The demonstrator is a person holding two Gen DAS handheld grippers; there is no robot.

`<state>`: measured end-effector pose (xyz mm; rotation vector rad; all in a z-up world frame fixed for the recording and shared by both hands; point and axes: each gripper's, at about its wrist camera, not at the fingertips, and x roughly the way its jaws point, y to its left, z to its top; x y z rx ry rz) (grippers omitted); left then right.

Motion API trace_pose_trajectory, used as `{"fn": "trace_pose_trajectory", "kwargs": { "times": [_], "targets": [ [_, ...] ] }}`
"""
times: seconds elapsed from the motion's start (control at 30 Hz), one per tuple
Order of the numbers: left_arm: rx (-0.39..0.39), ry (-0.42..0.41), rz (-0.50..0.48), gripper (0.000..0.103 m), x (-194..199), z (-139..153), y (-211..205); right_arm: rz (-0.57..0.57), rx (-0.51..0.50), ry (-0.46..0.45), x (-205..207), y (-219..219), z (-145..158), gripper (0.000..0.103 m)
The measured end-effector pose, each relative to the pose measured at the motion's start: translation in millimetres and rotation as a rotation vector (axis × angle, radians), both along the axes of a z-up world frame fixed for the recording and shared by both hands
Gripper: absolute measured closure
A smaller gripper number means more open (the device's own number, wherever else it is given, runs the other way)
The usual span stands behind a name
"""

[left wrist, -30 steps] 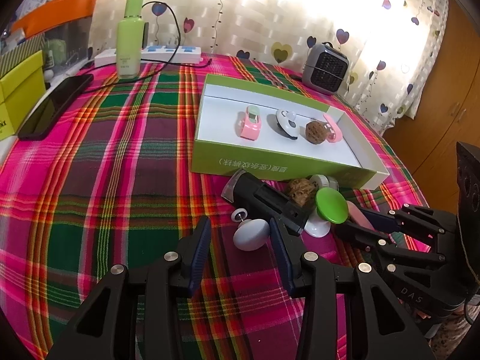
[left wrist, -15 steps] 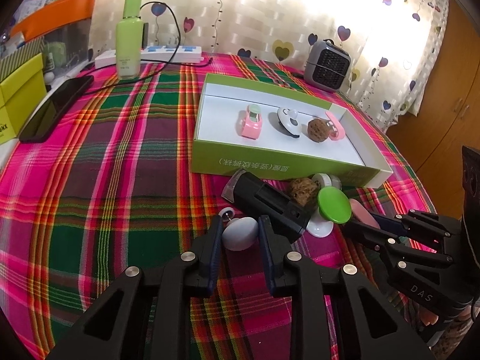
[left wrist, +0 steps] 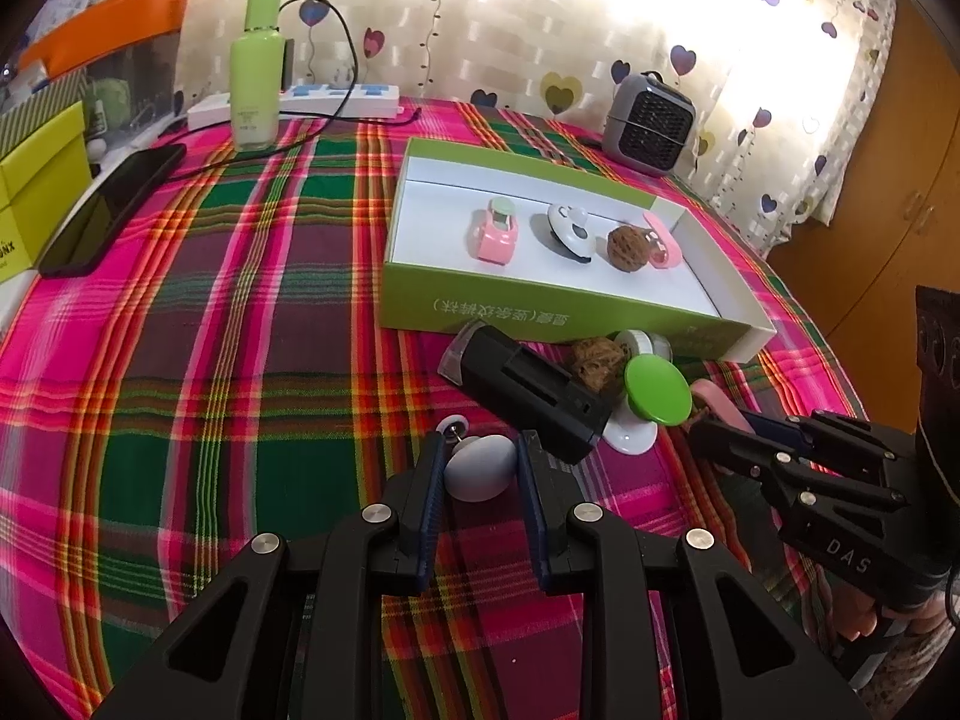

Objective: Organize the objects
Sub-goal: 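Close the left gripper on the white oval while the right gripper holds the pink clip, then lift and carry the pink clip and white oval over the tray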

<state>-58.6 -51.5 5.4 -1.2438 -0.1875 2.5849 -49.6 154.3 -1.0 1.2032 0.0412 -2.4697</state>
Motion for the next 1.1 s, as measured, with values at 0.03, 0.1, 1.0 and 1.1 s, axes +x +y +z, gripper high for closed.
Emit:
{"fn": "trace_pose_trajectory", "kwargs": {
  "times": [0.03,0.1,1.0,1.1],
  "targets": [
    [0.002,-0.001,0.001,0.081,0.0,-0.3,0.1,0.000,-0.002,-0.002,0.2,0.4,-0.1,0.084],
    [0.000,0.000,-0.001,0.081,0.1,-0.1,0.2,0.001,-0.006,-0.005,0.8,0.7,-0.5,0.084],
    [-0.001,0.090,-0.042,0.081,10.0,37.7,11.1,-0.013,-0.026,0.065,6.7,4.4,28.4,0.084],
    [0.003,0.100,-0.052,0.081,6.8,41.3,14.8,-0.025,-0.028,0.072,3.6,7.6,31.3,0.084]
  ]
}}
